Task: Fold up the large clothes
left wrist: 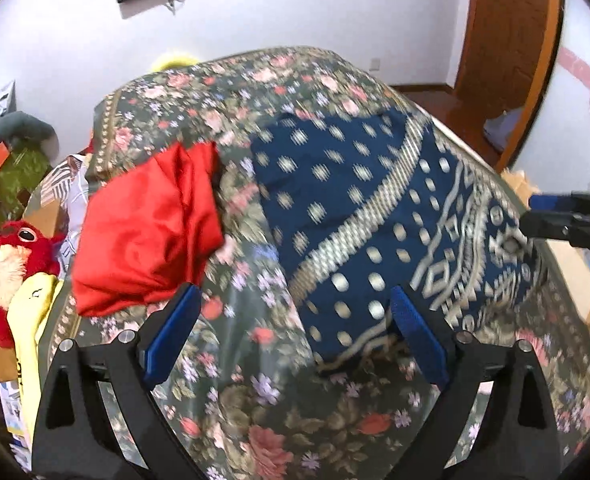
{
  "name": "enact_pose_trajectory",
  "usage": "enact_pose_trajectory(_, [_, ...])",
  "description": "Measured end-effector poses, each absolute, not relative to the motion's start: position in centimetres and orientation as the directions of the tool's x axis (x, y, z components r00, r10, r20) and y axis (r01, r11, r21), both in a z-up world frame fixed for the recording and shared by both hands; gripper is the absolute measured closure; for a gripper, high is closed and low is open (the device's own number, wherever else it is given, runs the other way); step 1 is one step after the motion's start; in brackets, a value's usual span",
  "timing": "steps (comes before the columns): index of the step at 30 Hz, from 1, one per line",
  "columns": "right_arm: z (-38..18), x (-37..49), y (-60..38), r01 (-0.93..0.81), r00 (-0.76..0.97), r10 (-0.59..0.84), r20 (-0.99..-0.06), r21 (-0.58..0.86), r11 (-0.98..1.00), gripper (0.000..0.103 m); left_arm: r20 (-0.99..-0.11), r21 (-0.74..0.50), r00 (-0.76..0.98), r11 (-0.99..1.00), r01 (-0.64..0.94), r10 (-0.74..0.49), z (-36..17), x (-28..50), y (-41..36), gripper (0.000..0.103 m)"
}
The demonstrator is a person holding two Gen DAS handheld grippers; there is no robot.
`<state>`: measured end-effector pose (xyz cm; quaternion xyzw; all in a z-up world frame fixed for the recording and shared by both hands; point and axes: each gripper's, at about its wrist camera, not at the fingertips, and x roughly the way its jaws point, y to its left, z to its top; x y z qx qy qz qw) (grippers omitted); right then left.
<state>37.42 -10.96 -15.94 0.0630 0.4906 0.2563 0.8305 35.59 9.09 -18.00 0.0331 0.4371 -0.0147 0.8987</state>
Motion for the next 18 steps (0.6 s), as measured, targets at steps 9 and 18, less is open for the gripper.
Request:
enact_pose_trajectory(9, [-18.8,41.6,-9.9,-0.277,0.302,0.558,-0.773,0.489,0.827,0.008,-0.809,-0.278,0.524,0.959,0.059,-0.266,-20.1,40.8,12.0,0.007])
enact_pose_trajectory(18, [-23.5,44.7,-9.9,-0.222,0.204,0.611,-0.765,0.572,0.789,0.008,-0.779,-0.501,0.434,0.866,0.004,-0.453,-25.1,44.8,13.3,0.0])
